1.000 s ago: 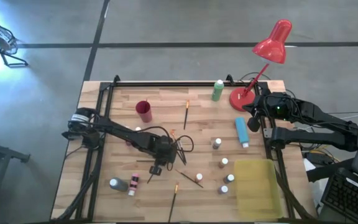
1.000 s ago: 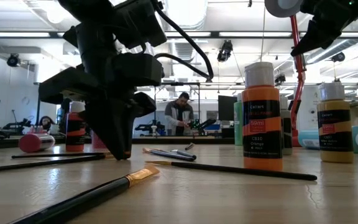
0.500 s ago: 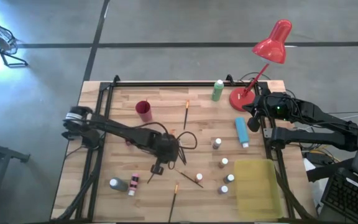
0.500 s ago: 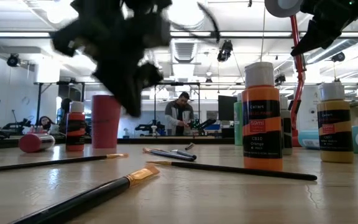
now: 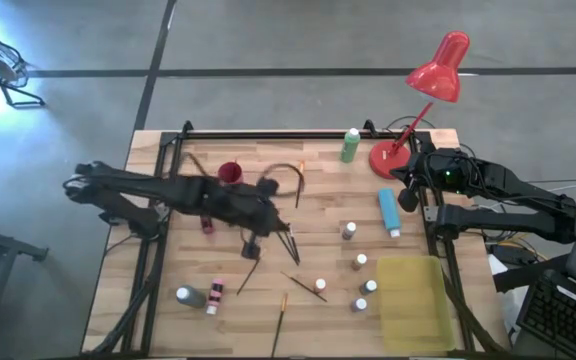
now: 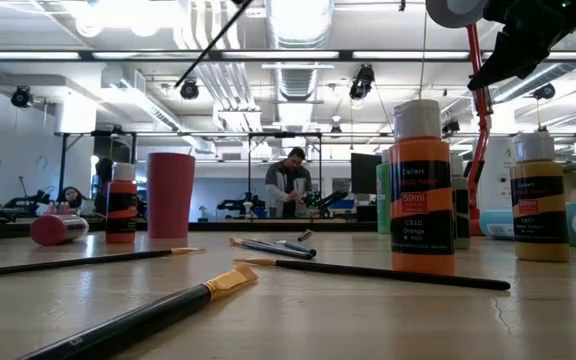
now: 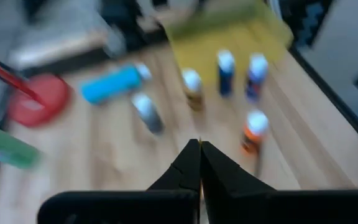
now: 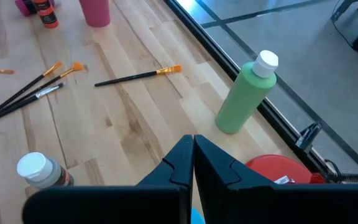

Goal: Pick & Place Paint Supplies
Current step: Put the black paint brush into the pink cup

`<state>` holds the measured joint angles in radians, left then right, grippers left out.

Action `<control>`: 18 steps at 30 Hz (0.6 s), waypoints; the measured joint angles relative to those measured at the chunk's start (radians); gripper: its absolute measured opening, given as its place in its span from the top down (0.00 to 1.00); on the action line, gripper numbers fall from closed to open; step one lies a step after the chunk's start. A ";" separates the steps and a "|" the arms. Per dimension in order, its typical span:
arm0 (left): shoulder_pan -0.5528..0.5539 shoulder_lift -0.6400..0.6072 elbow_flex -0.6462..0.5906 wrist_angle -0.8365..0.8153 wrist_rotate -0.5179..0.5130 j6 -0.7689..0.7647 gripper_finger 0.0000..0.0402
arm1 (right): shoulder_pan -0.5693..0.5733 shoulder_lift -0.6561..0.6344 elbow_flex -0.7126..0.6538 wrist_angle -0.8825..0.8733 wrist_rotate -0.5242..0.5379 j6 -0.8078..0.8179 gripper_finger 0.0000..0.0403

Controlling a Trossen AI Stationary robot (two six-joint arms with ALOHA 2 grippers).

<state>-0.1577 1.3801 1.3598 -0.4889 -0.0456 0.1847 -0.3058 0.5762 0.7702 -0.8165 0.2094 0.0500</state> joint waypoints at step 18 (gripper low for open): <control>0.250 -0.325 -0.306 0.347 -0.297 0.085 1.00 | 0.000 0.000 0.000 0.000 0.000 0.000 0.98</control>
<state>0.0918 1.0554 1.0539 -0.1416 -0.3426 0.2698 -0.3058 0.5762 0.7704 -0.8163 0.2096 0.0503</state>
